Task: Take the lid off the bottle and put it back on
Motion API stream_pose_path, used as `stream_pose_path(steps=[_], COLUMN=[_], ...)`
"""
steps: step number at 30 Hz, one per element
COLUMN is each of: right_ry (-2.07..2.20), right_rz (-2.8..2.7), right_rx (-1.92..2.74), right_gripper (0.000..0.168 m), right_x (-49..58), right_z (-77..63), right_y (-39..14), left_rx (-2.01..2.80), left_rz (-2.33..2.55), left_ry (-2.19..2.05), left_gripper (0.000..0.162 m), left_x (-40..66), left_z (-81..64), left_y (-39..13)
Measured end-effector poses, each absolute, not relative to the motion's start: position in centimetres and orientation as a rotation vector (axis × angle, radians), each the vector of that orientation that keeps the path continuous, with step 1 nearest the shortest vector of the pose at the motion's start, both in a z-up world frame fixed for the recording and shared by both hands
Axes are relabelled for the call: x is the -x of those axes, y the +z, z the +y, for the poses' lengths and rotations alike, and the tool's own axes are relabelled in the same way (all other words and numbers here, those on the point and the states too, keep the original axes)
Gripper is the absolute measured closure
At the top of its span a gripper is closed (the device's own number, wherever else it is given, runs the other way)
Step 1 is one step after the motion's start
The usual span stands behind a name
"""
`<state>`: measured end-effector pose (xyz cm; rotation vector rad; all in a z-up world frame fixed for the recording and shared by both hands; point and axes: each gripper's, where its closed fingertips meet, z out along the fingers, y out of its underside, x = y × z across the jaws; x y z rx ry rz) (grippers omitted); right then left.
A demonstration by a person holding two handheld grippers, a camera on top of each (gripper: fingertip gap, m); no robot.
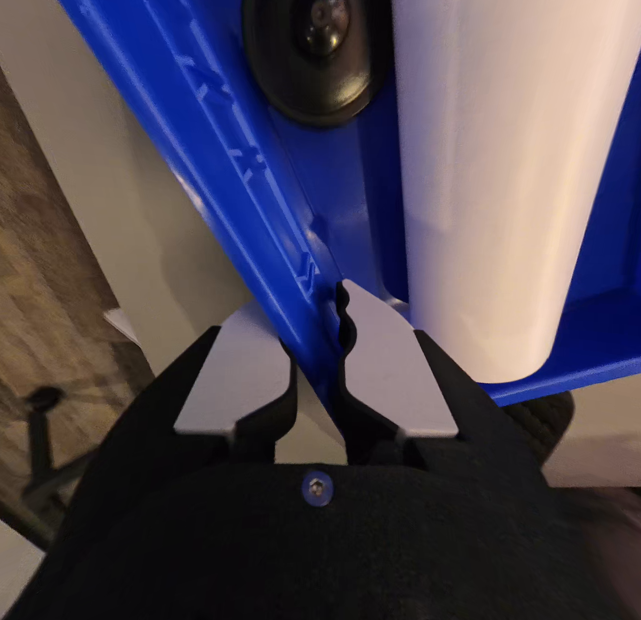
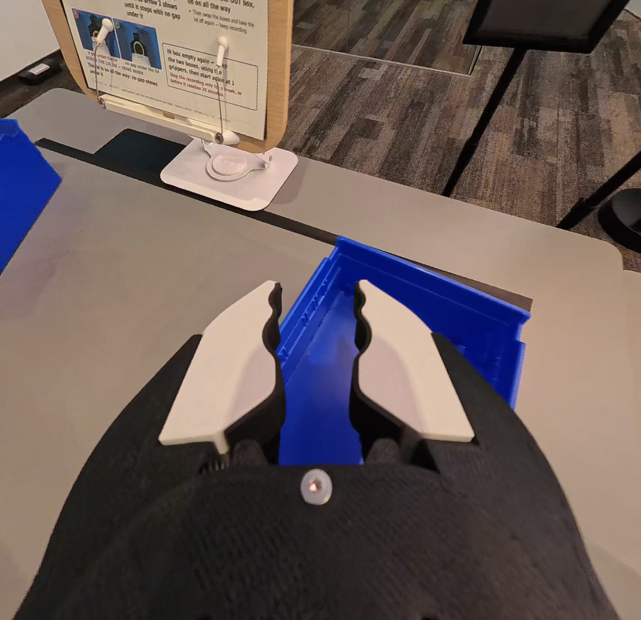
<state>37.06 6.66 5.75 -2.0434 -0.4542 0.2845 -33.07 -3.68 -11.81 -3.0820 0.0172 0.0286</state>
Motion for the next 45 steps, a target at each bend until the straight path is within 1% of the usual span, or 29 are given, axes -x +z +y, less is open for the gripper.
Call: stream_pose_path(steps=[4,15,19,22,23,26,28,29,30,31,32,35,37,38,40,41,45], right_ry=[0.28,0.229,0.221,0.194,0.188,0.188,0.193,0.196,0.198,0.197,0.195,0.189,0.188,0.188,0.185,0.185,0.181], right_rz=[-0.492,-0.629,-0.646,-0.648,-0.646,-0.641,-0.642,-0.643,-0.645,-0.647,-0.649,-0.652,-0.655,-0.656,-0.657,-0.657,-0.659], right_rx=[2.085,2.19,2.219,2.223,2.218,2.192,2.18,2.178,2.18,2.183,2.188,2.202,2.205,2.206,2.21,2.215,2.236], right_gripper=[0.126,0.126,0.126,0.126,0.126,0.126,0.126,0.126,0.126,0.126,0.126,0.126,0.126,0.126,0.126,0.126,0.126], right_x=[-35.9,-33.4,-33.2,-33.4,-33.4,-33.3,-33.2,-33.2,-33.1,-33.1,-33.1,-33.2,-33.2,-33.2,-33.3,-33.3,-33.5], right_z=[6.8,7.2,7.3,7.3,7.3,7.2,7.1,7.1,7.0,7.0,7.0,6.9,6.9,6.9,6.8,6.7,6.7], right_y=[4.5,0.9,0.1,0.0,0.2,0.8,1.1,1.2,1.2,1.1,0.9,0.6,0.6,0.6,0.5,0.5,0.1], left_rx=[2.959,2.822,2.795,2.708,2.655,2.399,2.222,2.168,2.14,2.135,2.16,2.345,2.457,2.504,2.582,2.597,2.62], left_rz=[0.259,0.463,0.477,0.403,0.371,0.402,0.488,0.538,0.582,0.628,0.677,0.741,0.763,0.77,0.825,0.847,0.862], left_ry=[-0.004,-0.056,0.029,0.054,0.043,-0.049,-0.128,-0.154,-0.155,-0.131,-0.095,-0.078,-0.046,0.013,0.072,0.079,0.034], left_gripper=[0.141,0.153,0.148,0.141,0.139,0.126,0.097,0.09,0.089,0.091,0.096,0.096,0.091,0.093,0.091,0.087,0.085], left_x=[31.7,30.6,30.9,31.1,31.0,28.5,25.8,24.5,23.7,23.2,22.9,22.5,22.4,22.7,22.7,22.4,20.7], left_z=[-1.1,1.2,1.7,2.6,3.0,4.0,4.0,3.6,3.4,3.2,3.1,2.7,2.6,2.7,2.6,2.7,3.8], left_y=[-11.4,-11.1,-11.0,-9.1,-7.9,-2.6,0.6,1.3,1.4,1.0,0.1,-3.2,-5.1,-6.1,-8.0,-8.6,-9.9])
